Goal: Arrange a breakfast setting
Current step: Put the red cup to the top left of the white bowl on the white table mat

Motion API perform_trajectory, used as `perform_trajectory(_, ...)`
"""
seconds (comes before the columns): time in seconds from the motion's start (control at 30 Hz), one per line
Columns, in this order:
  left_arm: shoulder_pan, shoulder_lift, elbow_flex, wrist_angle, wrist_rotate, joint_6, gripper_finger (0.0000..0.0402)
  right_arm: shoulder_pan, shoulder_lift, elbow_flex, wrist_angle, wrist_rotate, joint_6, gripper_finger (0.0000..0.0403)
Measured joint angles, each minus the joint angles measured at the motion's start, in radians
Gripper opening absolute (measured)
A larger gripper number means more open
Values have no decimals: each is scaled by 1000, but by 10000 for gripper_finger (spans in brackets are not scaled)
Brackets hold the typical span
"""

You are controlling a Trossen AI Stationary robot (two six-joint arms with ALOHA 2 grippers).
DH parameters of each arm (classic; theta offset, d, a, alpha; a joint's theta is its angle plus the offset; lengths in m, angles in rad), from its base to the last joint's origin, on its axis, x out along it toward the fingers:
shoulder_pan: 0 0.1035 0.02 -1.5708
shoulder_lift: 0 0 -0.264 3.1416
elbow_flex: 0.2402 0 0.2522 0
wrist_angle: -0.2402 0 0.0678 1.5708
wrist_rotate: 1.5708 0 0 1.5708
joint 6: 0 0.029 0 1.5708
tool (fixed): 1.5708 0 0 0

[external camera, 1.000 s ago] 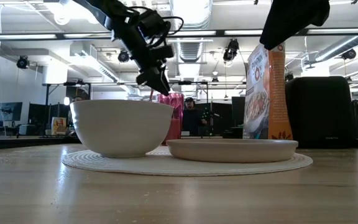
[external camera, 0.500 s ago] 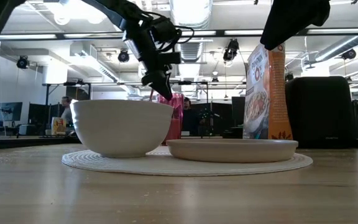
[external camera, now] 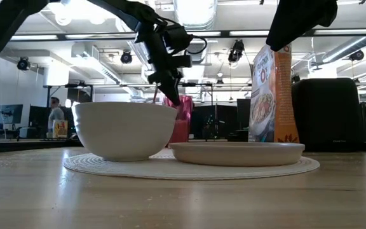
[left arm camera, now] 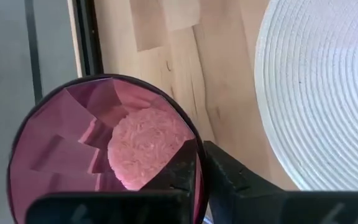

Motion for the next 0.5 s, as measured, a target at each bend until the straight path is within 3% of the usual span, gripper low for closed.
perform_trajectory(0.1,-3,0,15,-41,14,19,3,0,0,0,0,0,0,123)
perform_trajectory(0.3,-20,-10,78,-201,142,15,2,0,0,0,0,0,0,123)
perform_trajectory(0.5,-63,-10,82,-228,207,-2,1,0,0,0,0,0,0,123)
